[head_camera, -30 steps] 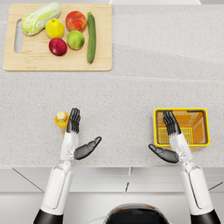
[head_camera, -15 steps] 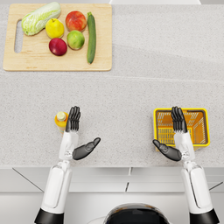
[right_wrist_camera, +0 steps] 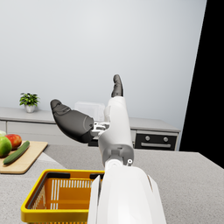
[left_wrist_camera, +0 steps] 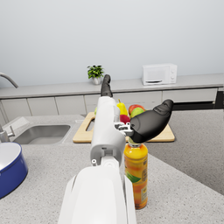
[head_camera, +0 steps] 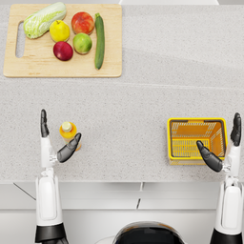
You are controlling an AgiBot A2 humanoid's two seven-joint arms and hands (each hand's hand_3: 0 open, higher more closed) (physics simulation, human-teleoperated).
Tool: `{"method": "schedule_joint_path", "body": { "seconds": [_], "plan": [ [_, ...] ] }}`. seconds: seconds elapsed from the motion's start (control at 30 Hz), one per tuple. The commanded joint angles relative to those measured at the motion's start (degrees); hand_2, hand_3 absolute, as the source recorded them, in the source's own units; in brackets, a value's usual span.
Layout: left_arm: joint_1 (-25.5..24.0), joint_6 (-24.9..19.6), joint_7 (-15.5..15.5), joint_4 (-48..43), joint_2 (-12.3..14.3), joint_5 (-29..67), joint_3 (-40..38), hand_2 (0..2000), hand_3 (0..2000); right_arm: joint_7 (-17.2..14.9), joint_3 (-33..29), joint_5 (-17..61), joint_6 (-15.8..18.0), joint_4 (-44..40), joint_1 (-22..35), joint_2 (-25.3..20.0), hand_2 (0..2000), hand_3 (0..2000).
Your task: Pick up the lemon tea and place it into the yellow basket
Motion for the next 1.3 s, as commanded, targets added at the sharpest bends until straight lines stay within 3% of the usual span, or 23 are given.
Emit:
{"method": "schedule_joint_path", "body": {
  "seconds": [0.03,0.37,0.6,0.63,0.67,0.8,0.87,0.97,1.17,1.3],
  "plan": [
    [0.72,0.00,0.00,8.05,0.19,0.07,2.34,0,0,0.00,0.77,0.05,0.00,1.72,0.92,0.06,0,0],
    [10.17,-0.01,0.00,33.57,2.63,0.22,5.65,0,0,0.01,3.28,0.16,0.00,0.28,-3.00,-1.06,0,0],
    [13.47,-0.01,0.00,40.05,4.09,0.23,7.18,0,0,0.01,4.02,0.17,0.00,-0.95,-2.52,-1.67,0,0],
    [14.03,-0.01,0.00,41.77,4.28,0.23,6.98,1361,327,0.01,4.21,0.17,0.00,-1.00,-2.62,-1.76,0,0],
    [14.00,-0.35,-0.03,41.56,4.39,0.22,6.39,2000,653,0.01,4.15,0.17,0.00,-1.00,-2.62,-1.84,0,0],
    [12.80,-0.46,0.11,37.46,4.63,0.30,5.19,2000,1960,0.01,5.42,0.17,0.00,-1.24,-2.67,-2.21,0,0],
    [12.66,-1.26,-0.36,36.91,4.95,0.24,5.29,2000,2000,0.01,6.72,0.16,0.00,-1.30,-2.48,-2.42,0,0],
    [9.91,-2.54,0.04,21.51,5.00,0.27,6.89,2000,2000,0.01,11.85,0.16,-0.01,-1.57,-1.59,-2.99,0,0],
    [13.43,-3.98,0.17,4.05,6.64,0.27,11.40,2000,2000,0.01,22.39,0.16,0.00,-4.46,2.53,-6.41,0,0],
    [16.49,-4.14,0.05,-0.36,8.82,0.25,16.34,2000,2000,0.01,27.34,0.16,0.00,-7.63,4.68,-8.37,0,0]
  ]
}}
